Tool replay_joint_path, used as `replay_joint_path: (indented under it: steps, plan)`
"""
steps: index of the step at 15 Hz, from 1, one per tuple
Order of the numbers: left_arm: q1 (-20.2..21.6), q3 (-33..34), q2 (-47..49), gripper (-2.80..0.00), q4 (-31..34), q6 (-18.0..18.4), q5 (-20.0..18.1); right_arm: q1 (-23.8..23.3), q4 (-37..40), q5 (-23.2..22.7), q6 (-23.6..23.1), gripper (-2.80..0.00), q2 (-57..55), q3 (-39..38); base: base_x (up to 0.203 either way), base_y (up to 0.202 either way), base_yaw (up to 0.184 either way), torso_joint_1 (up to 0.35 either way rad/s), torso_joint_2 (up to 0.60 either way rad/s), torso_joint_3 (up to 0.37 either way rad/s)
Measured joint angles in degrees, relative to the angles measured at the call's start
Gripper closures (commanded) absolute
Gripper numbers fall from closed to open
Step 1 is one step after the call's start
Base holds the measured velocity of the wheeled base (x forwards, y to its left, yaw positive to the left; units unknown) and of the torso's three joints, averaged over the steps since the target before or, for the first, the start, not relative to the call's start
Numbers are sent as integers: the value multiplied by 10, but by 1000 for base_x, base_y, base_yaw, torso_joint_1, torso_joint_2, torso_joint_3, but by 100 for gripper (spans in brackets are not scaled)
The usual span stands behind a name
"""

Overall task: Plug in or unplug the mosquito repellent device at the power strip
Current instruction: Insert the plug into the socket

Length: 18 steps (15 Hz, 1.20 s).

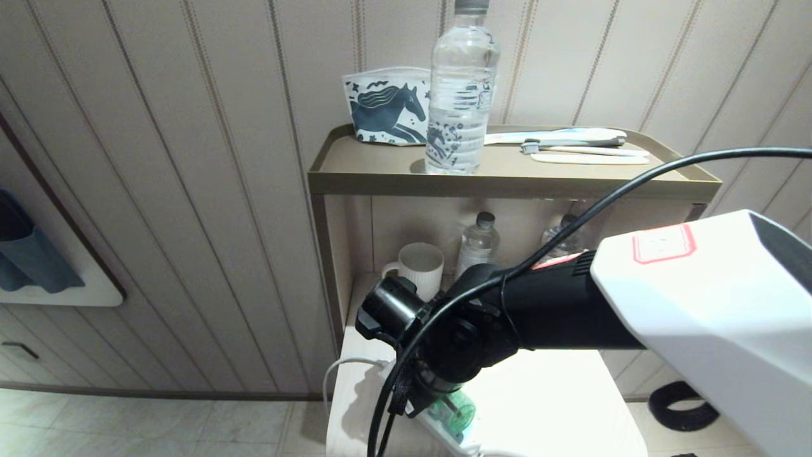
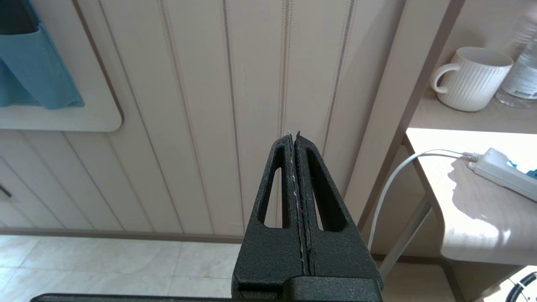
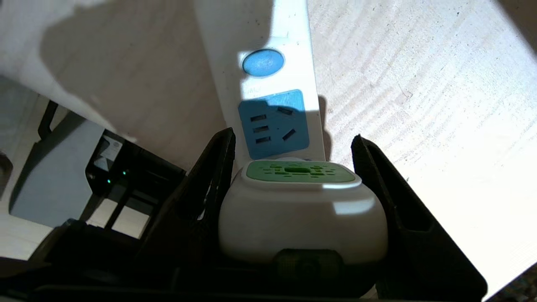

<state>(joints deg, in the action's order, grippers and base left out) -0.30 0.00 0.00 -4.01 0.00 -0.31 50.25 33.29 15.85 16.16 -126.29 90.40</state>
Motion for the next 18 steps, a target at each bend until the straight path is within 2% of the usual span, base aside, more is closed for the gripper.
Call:
replay_joint_path:
  steps: [6,14,18]
  plan:
    - [0,0,0,0,0,0,0,-1,-10,0,29,0,24,-14,0,0,0,0,0,0]
    - [0,0,0,0,0,-1,0,2,-15,14,33,0,83,-79,0,0,0,0,0,0]
    - [0,0,0,0,0,0,0,2,-49,15,62,0,83,-99,0,0,0,0,0,0]
